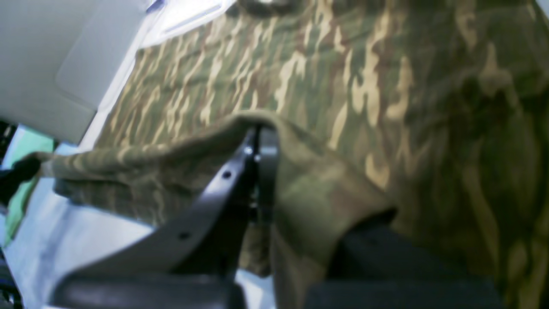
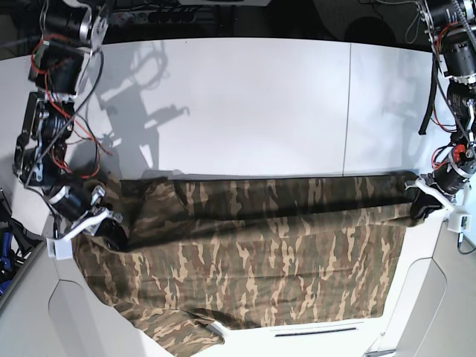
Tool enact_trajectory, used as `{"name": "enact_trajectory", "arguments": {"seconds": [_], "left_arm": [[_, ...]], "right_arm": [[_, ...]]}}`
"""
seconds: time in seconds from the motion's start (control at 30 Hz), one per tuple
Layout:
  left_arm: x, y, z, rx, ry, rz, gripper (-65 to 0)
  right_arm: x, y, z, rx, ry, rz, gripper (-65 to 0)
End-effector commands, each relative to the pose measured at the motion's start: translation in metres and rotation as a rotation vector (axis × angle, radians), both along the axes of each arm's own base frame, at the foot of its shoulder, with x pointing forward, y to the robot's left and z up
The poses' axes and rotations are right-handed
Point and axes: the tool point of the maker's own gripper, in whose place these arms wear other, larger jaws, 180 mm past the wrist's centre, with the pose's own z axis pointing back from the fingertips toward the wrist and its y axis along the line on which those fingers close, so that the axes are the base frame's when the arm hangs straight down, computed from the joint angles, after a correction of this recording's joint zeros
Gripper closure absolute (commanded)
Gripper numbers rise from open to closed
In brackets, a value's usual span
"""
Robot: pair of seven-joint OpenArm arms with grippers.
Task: Fold the T-shirt properly
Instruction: 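Lift the shoulder edge with both grippers and fold it over toward the hem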
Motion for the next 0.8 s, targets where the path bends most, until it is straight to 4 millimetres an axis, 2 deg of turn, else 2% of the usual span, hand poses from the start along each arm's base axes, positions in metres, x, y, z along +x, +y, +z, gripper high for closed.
{"name": "enact_trajectory", "arguments": {"seconds": [0.0, 0.13, 0.17, 0.23, 0.27, 0.3, 0.37, 0.5, 0.77], "left_arm": [[0.013, 0.012, 0.022, 0.019, -0.057, 0.02, 0.0], [0.027, 0.008, 0.016, -0.004, -0.042, 0.016, -0.1], [0.029, 0.008, 0.016, -0.008, -0.04, 0.018, -4.8], [0.033, 0.01, 0.017, -0.015, -0.042, 0.025, -16.5], [0.034, 0.011, 0.018, -0.016, -0.042, 0.027, -22.0], [0.034, 0.011, 0.017, -0.016, -0.04, 0.03, -26.1], [0.033, 0.011, 0.016, -0.016, -0.029, 0.029, -28.8], [0.03, 0.012, 0.013, -0.018, -0.012, 0.031, -28.8], [0.012, 0.034, 0.015, -0.157, 0.011, 0.12, -28.9]], "right_arm": [[0.019, -0.008, 0.025, 0.0, -0.076, -0.026, 0.0], [0.037, -0.008, 0.02, -0.027, -0.062, -0.033, 0.0], [0.039, -0.007, 0.019, -0.028, -0.057, -0.034, -1.6], [0.04, -0.007, 0.012, -0.023, -0.034, -0.034, -24.3], [0.039, -0.007, 0.009, -0.021, -0.027, -0.033, -33.5], [0.037, -0.007, 0.007, -0.021, -0.021, -0.032, -39.0], [0.034, -0.007, 0.002, -0.027, 0.002, -0.024, -40.2], [0.028, -0.018, -0.003, -0.027, 0.047, -0.035, -40.1], [0.004, -0.082, -0.014, 0.052, 0.082, -0.206, -40.1]]}}
